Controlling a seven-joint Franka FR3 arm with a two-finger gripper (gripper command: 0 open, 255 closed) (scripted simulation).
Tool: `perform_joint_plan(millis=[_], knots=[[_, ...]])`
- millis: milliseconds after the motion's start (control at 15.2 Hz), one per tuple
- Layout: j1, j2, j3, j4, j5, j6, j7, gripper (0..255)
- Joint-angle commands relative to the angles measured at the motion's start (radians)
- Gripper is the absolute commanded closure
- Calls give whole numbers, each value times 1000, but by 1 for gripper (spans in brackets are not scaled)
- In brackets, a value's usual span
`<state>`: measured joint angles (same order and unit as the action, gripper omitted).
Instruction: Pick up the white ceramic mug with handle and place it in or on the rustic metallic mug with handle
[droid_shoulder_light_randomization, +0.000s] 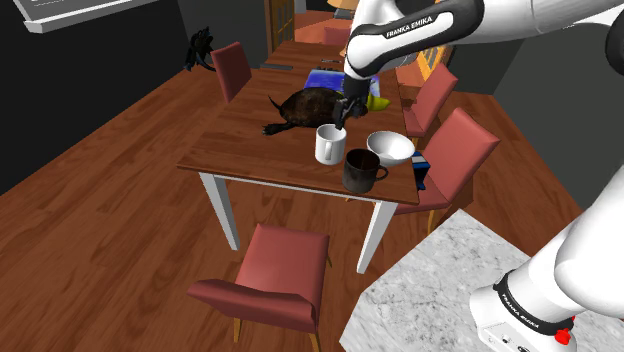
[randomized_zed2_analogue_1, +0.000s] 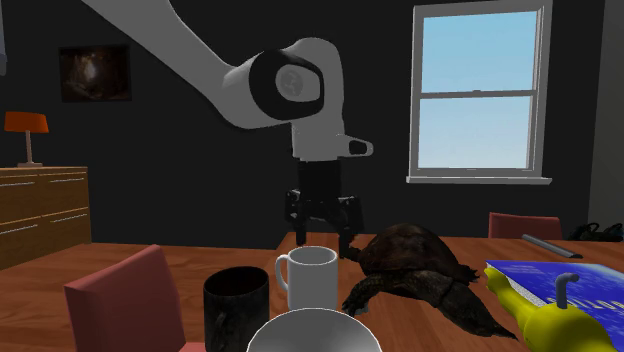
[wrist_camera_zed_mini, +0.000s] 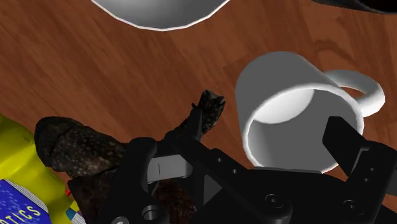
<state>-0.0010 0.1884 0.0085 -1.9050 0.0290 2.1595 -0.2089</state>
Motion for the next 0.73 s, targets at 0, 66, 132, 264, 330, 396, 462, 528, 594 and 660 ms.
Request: perform_joint_plan(millis=[0, 66, 132, 264, 330, 396, 462, 528, 594, 660], knots=[[0, 86, 0, 74, -1, 6, -2, 0], [0, 98, 0, 85, -1, 6, -3, 0], [0, 104, 0, 80, -1, 17, -3, 0], [0, 117, 0, 70, -1, 40, -3, 0], [0, 124, 0, 66, -1, 51, -3, 0], [1, 131, 0, 62, -1, 62, -3, 0], [1, 138, 1, 58, 0, 73, -3, 0], [1, 149, 1, 52, 0, 90, -3, 0], [1, 149, 1, 52, 0, 90, -3, 0], [1, 149, 1, 52, 0, 90, -3, 0]])
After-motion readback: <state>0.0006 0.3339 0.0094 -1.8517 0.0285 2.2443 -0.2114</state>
